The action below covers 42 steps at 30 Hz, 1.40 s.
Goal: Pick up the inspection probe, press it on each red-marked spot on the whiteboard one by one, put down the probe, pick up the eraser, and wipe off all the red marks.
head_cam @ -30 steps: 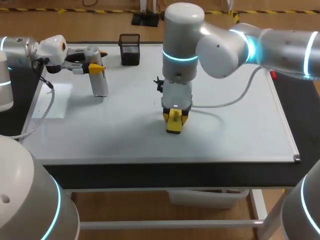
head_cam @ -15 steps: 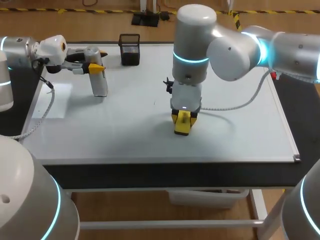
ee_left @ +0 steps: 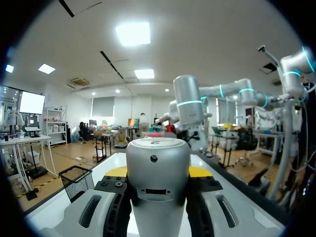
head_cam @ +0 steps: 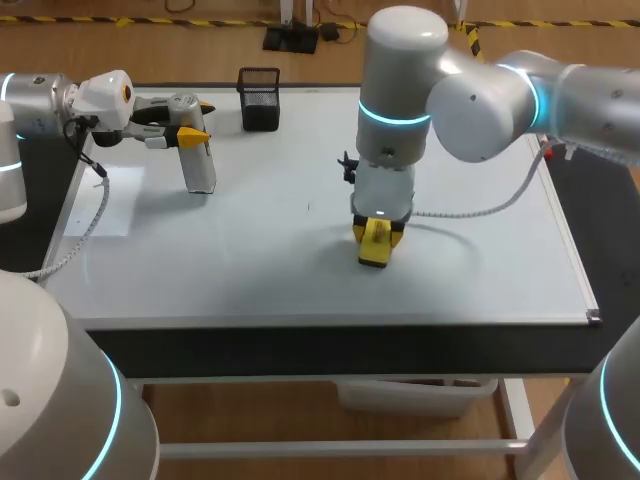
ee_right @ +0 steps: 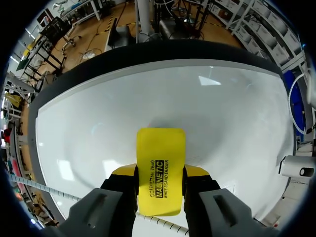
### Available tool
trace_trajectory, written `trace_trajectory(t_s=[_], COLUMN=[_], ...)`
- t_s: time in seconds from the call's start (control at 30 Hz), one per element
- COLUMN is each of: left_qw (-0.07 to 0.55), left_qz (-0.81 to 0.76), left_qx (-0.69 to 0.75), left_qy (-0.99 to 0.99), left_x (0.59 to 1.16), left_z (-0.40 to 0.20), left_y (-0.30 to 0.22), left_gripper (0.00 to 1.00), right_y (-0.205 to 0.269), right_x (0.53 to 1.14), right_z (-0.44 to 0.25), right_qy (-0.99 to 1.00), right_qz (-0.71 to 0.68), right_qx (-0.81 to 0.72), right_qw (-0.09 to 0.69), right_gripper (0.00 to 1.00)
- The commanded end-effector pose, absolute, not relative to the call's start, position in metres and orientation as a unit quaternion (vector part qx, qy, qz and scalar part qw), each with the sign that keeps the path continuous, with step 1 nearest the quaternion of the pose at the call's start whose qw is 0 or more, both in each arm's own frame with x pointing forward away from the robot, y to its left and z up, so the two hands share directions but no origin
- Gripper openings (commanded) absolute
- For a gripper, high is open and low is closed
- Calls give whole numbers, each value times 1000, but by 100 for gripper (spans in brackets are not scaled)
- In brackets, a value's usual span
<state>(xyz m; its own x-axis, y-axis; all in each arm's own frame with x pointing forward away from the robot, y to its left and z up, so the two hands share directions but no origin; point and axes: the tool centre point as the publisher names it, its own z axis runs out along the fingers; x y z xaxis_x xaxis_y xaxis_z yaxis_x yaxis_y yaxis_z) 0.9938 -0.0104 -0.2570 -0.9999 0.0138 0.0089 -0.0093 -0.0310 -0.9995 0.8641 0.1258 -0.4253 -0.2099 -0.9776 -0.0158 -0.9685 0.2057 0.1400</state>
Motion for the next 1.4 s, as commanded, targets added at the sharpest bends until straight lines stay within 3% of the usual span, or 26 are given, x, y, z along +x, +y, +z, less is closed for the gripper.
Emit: trace_trajectory(t_s=[0.03,1.0,1.4], left_qw=[7,7,7], left_qz=[718,718,718], left_qx=[-2,-2,-2], left_qy=[-696,-696,-696], left_x=[993,993,993], left_z=[-256,-256,-256], left_y=[-11,-11,-11], left_gripper=[0,0,0], right_y=[116,109,95], right_x=[867,876,940], right_z=[-403,-394,-392], right_qy=[-770,-770,-733], right_qz=[-50,-44,-49], right_qx=[635,634,675], right_qw=[44,51,69], right_gripper=[0,0,0])
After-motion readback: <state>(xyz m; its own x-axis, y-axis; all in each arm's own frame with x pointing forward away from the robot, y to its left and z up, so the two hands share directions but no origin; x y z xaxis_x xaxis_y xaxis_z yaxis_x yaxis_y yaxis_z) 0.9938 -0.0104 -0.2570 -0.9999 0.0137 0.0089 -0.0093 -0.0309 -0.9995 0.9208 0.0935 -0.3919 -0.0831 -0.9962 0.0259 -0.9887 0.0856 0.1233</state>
